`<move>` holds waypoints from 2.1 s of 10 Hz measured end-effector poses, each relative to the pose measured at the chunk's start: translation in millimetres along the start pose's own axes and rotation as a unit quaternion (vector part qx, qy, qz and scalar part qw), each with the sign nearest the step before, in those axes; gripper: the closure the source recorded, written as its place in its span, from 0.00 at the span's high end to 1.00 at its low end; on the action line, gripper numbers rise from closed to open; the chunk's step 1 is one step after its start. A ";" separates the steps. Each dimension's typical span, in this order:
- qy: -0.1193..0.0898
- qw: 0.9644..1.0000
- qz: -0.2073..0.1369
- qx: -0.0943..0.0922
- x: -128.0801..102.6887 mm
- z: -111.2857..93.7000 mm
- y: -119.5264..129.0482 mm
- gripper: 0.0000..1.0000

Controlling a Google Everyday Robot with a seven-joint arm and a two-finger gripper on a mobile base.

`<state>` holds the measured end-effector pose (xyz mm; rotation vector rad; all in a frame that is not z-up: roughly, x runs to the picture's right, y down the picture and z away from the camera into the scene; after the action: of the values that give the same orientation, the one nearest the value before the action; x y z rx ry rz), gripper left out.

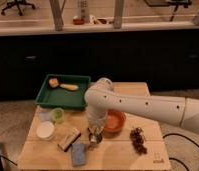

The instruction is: Place fork in metal cup

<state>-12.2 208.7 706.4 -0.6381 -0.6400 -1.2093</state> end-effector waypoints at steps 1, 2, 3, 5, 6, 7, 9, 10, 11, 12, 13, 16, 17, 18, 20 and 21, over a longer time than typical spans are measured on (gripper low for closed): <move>-0.001 1.000 0.001 -0.001 0.2 0.7 0.8 0.69; -0.001 1.000 0.001 -0.001 0.8 1.6 1.2 0.77; -0.002 1.000 0.001 -0.001 1.6 2.1 0.9 0.80; -0.002 1.000 0.000 -0.002 2.8 3.3 -1.4 0.80; -0.002 1.000 0.000 -0.003 3.4 3.7 -1.3 0.80; -0.003 1.000 -0.001 -0.003 4.0 3.7 -1.5 0.80; -0.003 1.000 -0.004 -0.004 4.4 3.7 -2.8 0.80; -0.004 1.000 -0.004 -0.004 4.7 3.9 -2.8 0.80; -0.004 1.000 -0.004 -0.004 5.0 3.5 -2.7 0.80; -0.005 1.000 -0.005 -0.005 5.3 3.4 -2.7 0.80; -0.005 1.000 -0.006 -0.005 5.4 3.5 -2.8 0.80; -0.006 1.000 -0.006 -0.005 6.0 3.1 -2.4 0.80; -0.007 1.000 -0.007 -0.005 6.2 2.9 -1.9 0.80; -0.007 1.000 -0.007 -0.005 6.4 2.5 -1.5 0.80; -0.008 1.000 -0.007 -0.004 7.0 1.7 -0.2 0.80; -0.008 1.000 -0.007 -0.004 7.2 1.4 0.1 0.80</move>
<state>-10.6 205.3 712.6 -0.6501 -0.6541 -1.2214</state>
